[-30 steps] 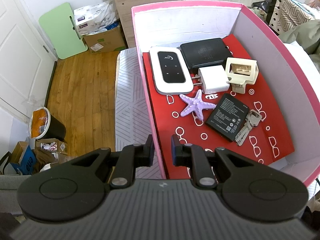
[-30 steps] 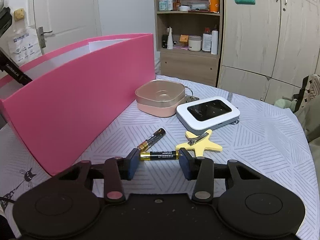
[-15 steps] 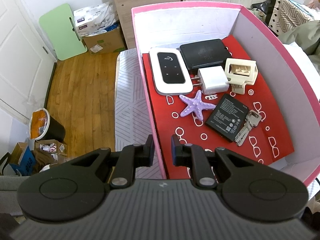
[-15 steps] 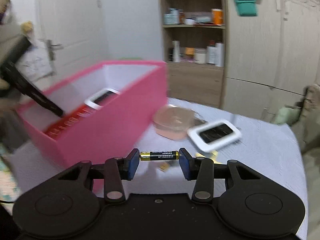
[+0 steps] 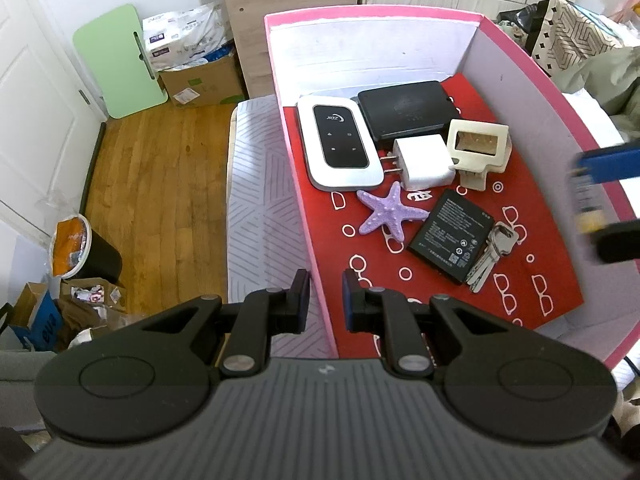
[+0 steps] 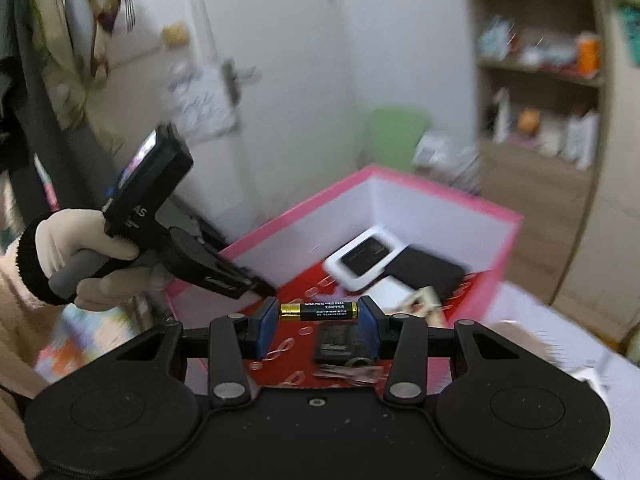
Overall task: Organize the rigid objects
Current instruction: 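Carry the AA battery into the box and release it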
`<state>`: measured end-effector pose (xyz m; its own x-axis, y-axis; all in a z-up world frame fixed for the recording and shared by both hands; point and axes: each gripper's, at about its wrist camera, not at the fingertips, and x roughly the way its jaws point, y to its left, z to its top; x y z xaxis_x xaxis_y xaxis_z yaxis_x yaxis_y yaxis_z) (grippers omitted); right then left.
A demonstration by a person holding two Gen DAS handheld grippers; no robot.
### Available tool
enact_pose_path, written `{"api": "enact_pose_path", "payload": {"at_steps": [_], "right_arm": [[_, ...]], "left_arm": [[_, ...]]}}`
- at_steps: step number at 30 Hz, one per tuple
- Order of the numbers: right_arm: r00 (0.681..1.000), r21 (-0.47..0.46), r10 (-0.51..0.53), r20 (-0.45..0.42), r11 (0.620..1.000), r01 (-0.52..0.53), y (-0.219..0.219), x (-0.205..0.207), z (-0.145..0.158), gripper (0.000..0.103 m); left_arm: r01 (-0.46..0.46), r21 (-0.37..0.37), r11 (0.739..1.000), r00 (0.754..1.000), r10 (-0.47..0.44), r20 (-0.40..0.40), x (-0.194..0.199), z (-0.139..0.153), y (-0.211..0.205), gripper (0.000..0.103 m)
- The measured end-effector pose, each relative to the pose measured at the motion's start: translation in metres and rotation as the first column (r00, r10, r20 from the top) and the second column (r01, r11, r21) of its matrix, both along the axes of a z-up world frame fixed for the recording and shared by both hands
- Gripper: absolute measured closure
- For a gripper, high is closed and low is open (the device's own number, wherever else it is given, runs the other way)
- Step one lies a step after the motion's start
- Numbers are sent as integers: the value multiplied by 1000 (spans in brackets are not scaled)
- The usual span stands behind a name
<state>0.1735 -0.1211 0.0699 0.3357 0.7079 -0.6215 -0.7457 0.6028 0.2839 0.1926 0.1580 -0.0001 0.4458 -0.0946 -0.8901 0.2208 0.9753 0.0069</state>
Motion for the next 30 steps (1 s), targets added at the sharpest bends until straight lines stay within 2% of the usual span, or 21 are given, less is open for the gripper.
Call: {"api": "enact_pose_path", "payload": {"at_steps": [4,10,13,15,17,19,26,30], "right_arm": [[987,-75,46,-153,995,-58,36,40,-16,54],[970,-212,-10,-244,976,-43,67,71,-51,54],[978,-277,-55,-201,961,-3,73,74,-58,54],[980,-282,-71,-186,959,16,73,77,-60,54],[979,-259,-73,-191,966,21,68,74,-56,53],[981,-243,-75,-177,970,30,62,69,-48,45],[994,-152,-83,-78,986,70,24,39,-12,44],[994,-101,-105,7,989,105,-7,17,2,43]], "left_arm": [[-1,-7,1000,1000,1,6,0,0,0,89],[6,-15,1000,1000,-5,15,-3,-1,2,89],[14,-7,1000,999,-14,31,-6,-2,1,89],[13,-17,1000,1000,-12,28,-5,-2,3,89],[11,-27,1000,1000,-10,21,-4,-1,5,89],[11,-26,1000,1000,-11,21,-4,-1,5,89],[-3,-35,999,1000,4,16,-3,-1,6,89],[-12,-28,1000,1000,12,13,-2,-2,5,89]]}}
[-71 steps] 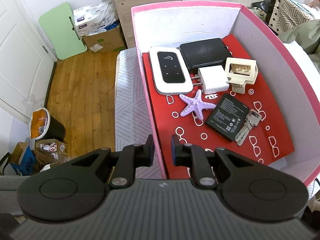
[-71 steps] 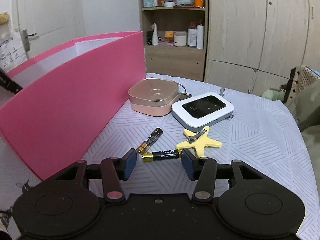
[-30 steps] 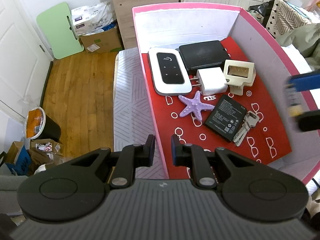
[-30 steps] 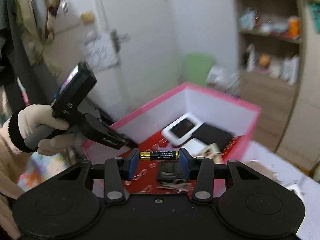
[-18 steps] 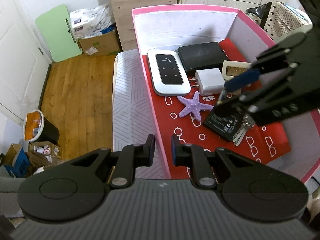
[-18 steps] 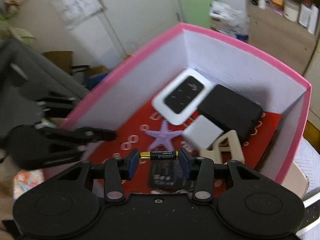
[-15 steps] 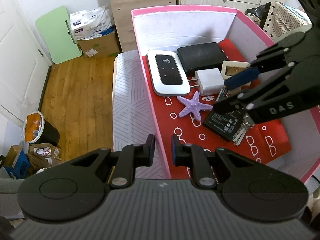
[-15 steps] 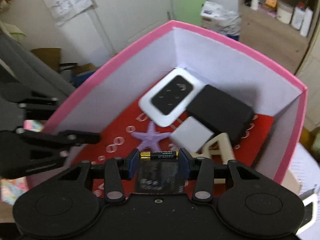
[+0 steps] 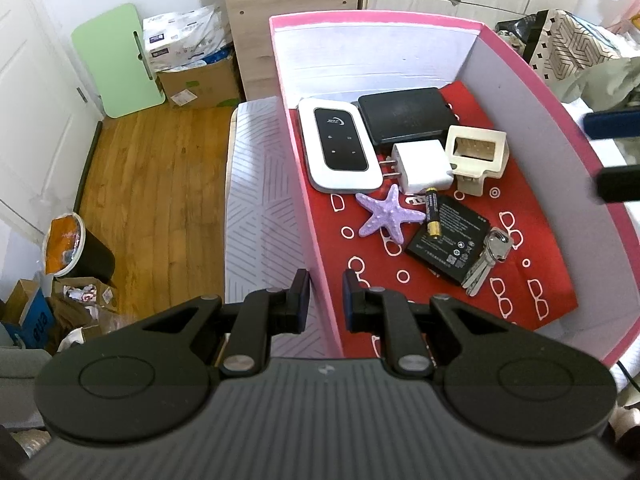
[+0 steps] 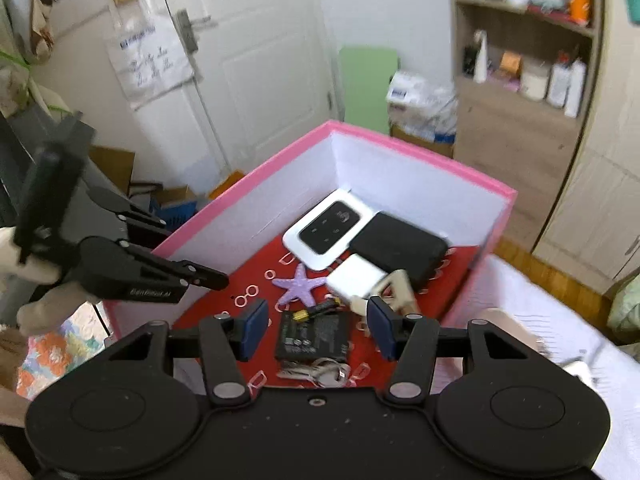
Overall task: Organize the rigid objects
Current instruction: 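Carry the AA battery into the box and release it, then move the right gripper back and grasp the second AA battery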
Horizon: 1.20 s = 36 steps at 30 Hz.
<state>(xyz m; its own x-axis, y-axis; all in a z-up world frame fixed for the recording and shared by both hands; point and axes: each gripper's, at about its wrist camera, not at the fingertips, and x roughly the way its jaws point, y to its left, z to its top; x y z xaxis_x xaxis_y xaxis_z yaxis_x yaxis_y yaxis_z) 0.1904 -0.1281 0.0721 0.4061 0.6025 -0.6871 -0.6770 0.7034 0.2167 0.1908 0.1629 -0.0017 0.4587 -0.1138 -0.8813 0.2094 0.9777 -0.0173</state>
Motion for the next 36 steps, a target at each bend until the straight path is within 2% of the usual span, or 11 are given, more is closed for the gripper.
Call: {"api": "enact_pose_path", "payload": {"at_steps": [11,13,16,20,22,23,25,27,30,34,36], "right_arm": [[967,159,-184,177,975,157,-87,-41,-8,37],[948,143,-212,236,973,182,-91,-52,-15,29],[930,92,-229,288,973,211,-90,-60,-27,27],[945,90,-240,221,970,225,-88,-57,-53,29],[946,121,-256,201,964,235,-88,-57,-67,45],[929,150,-289,232,954,260,-88,-61,-74,48],[884,119,-346,314,938,324,-82,-68,-87,48],[864,80,-350,361,935,345,-75,-72,-96,50],[880,76,-372,294,927,367,-74,-68,-106,56],[874,98,-442,200,897,431,-78,-61,-119,73],[871,101,-461,172,887,450,-76,-60,-126,76]], "left_arm": [[-26,5,1000,1000,26,-11,2,-2,-2,89],[-25,9,1000,1000,26,-13,3,-2,-3,89],[-25,13,1000,1000,25,-18,4,-2,-4,89],[-31,7,999,999,32,-19,7,-2,-3,89],[-30,8,1000,999,30,-15,8,-3,-3,89],[-26,12,1000,1000,26,-12,8,-3,-3,89],[-22,16,1000,1000,22,-10,7,-3,-3,89],[-19,18,1000,1000,19,-11,7,-2,-4,89],[-21,16,1000,1000,21,-9,7,-2,-3,89],[-19,16,1000,1000,19,0,6,-3,-4,89],[-19,11,1000,1000,19,2,5,-3,-3,89]]}}
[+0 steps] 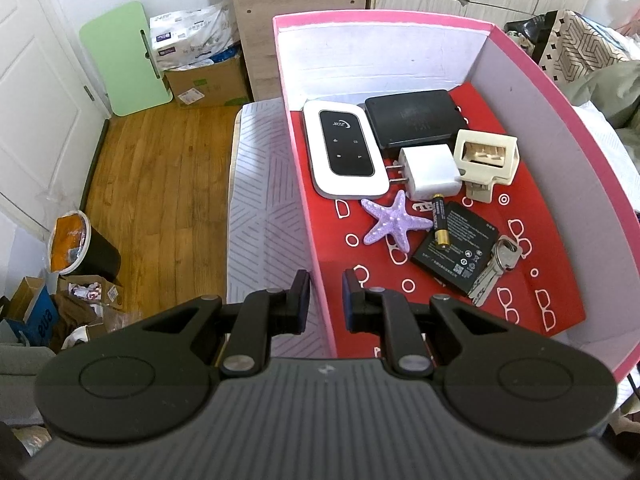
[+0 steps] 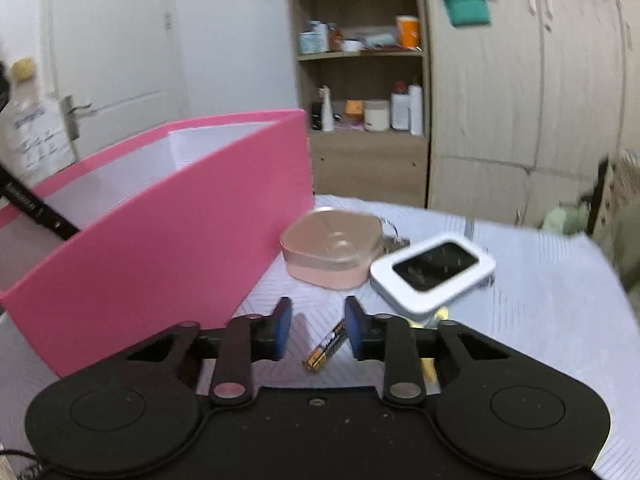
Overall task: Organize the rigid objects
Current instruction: 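Move the right gripper back and grasp the second AA battery, then carry the second AA battery into the box and release it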
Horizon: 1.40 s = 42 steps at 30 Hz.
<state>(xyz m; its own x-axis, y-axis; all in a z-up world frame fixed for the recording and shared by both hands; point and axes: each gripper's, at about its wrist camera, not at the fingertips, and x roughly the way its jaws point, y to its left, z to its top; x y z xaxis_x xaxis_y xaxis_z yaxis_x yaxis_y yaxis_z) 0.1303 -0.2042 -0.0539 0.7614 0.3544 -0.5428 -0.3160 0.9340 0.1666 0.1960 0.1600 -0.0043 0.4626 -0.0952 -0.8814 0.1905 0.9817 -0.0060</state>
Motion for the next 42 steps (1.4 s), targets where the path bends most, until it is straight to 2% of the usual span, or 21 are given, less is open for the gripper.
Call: {"api": "enact_pose_path", "payload": {"at_steps": [4,6,8,11,12,14,18,24,29,33,35,38,40,42], "right_arm": [[999,-35,-47,1,998,47,8,-2,-2,74],[998,-29,-64,-4,998,64,8,-4,-3,69],[996,-12,-66,-56,998,65,7,-1,-8,69],[996,-9,-63,-60,998,62,7,0,-8,69],[997,-15,-61,-56,998,60,8,-1,-8,70],[996,-61,-74,-46,996,71,11,-2,-9,92],[992,18,-105,-67,994,107,-1,-2,-7,91],[993,26,-107,-53,994,109,-4,-8,-1,91],[995,42,-102,-17,994,102,-10,-17,17,91],[999,86,-34,17,996,33,-15,-20,50,91],[997,73,-11,70,997,6,-10,-23,70,91],[992,104,59,112,992,-71,3,-26,93,91],[985,124,143,101,980,-155,18,-20,103,91],[970,157,238,48,958,-242,35,-8,109,91]], "left_arm": [[1,-9,1000,1000,-1,-1,0,0,2,89],[2,-11,1000,1000,-2,1,0,0,2,89],[4,-13,1000,1000,-4,2,0,0,2,89],[3,-16,1000,1000,-3,3,0,0,4,89],[3,-20,1000,1000,-3,2,0,0,4,89],[2,-22,1000,1000,-2,2,0,0,5,89],[2,-25,1000,1000,-2,1,0,0,5,89],[1,-27,1000,1000,-1,1,0,1,5,89],[5,-18,1000,1000,-5,-1,0,2,4,89],[13,-19,1000,1000,-13,7,-2,1,4,89],[14,-38,999,1000,-14,14,-5,1,8,89],[9,-73,997,1000,-7,17,-6,2,14,89],[11,-81,997,1000,-10,20,-6,3,15,89],[16,-84,996,1000,-15,21,-6,4,15,89]]}}
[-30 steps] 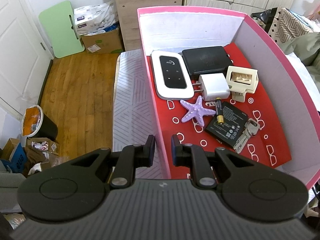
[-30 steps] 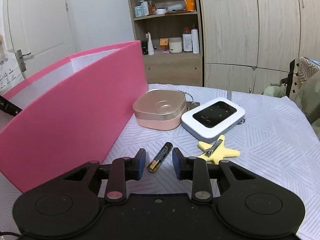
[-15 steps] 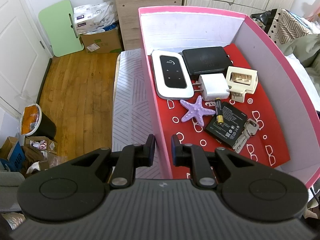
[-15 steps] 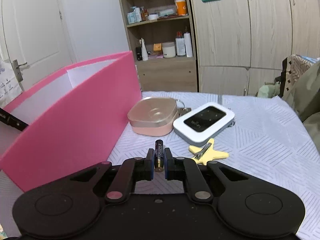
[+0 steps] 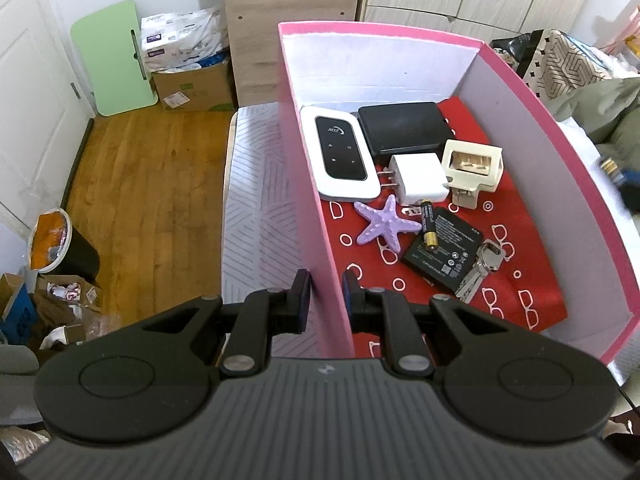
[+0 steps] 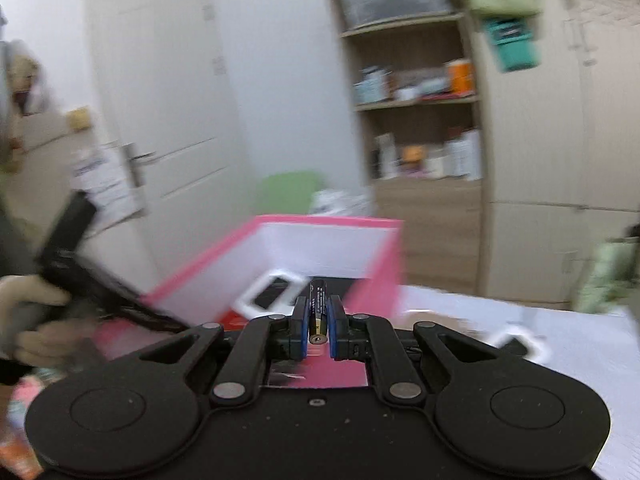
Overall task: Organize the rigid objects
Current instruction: 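Carry the second AA battery into the box and release it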
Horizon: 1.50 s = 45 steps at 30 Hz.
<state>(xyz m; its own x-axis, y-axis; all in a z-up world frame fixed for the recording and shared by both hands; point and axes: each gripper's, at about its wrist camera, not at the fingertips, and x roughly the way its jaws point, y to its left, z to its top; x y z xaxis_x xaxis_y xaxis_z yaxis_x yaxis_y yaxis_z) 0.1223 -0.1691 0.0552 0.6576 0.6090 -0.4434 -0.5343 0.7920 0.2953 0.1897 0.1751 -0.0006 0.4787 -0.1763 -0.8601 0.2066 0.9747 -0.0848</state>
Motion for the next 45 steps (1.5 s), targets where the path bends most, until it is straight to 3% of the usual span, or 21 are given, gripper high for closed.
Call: {"api": "enact_pose_path", "payload": {"at_steps": [3,7,10,13,16,19,25,29,33,37,41,45], "right_arm": [[980,35,136,-146,991,-132,26,24,0,91],[914,35,247,-323,968,-249,64,54,-13,91],[892,-48,271,-362,950,-308,93,69,-25,91],[868,-75,283,-407,937,-340,107,78,-36,91],[878,-136,280,-388,925,-355,118,77,-38,91],[860,-134,320,-396,907,-399,123,75,-38,91],[887,-135,269,-376,931,-340,113,78,-34,87],[913,-96,256,-319,949,-300,97,71,-22,86],[925,39,265,-273,964,-264,55,61,-1,86],[959,91,156,-236,986,-138,-6,43,9,81],[971,47,10,-239,999,1,-63,28,0,79],[959,-107,-146,-244,987,123,-90,19,-30,75]], "left_arm": [[1,-3,1000,1000,-1,-2,0,1,0,89],[20,15,1000,1000,-20,-11,0,5,-2,89],[31,22,999,999,-30,-18,2,10,-3,89],[40,30,999,999,-39,-28,4,12,-3,89],[59,55,997,998,-58,-22,5,13,-4,90],[72,73,995,997,-72,-7,1,13,-7,91],[54,73,996,998,-53,-21,3,14,-7,91],[38,54,998,999,-36,-37,4,14,-4,91],[1,41,999,999,0,-40,4,15,-4,92],[-19,53,998,999,21,-38,2,16,-7,92],[-34,84,996,999,35,-18,-4,17,-13,92],[-57,74,996,998,58,-20,-5,18,-12,92]]}}
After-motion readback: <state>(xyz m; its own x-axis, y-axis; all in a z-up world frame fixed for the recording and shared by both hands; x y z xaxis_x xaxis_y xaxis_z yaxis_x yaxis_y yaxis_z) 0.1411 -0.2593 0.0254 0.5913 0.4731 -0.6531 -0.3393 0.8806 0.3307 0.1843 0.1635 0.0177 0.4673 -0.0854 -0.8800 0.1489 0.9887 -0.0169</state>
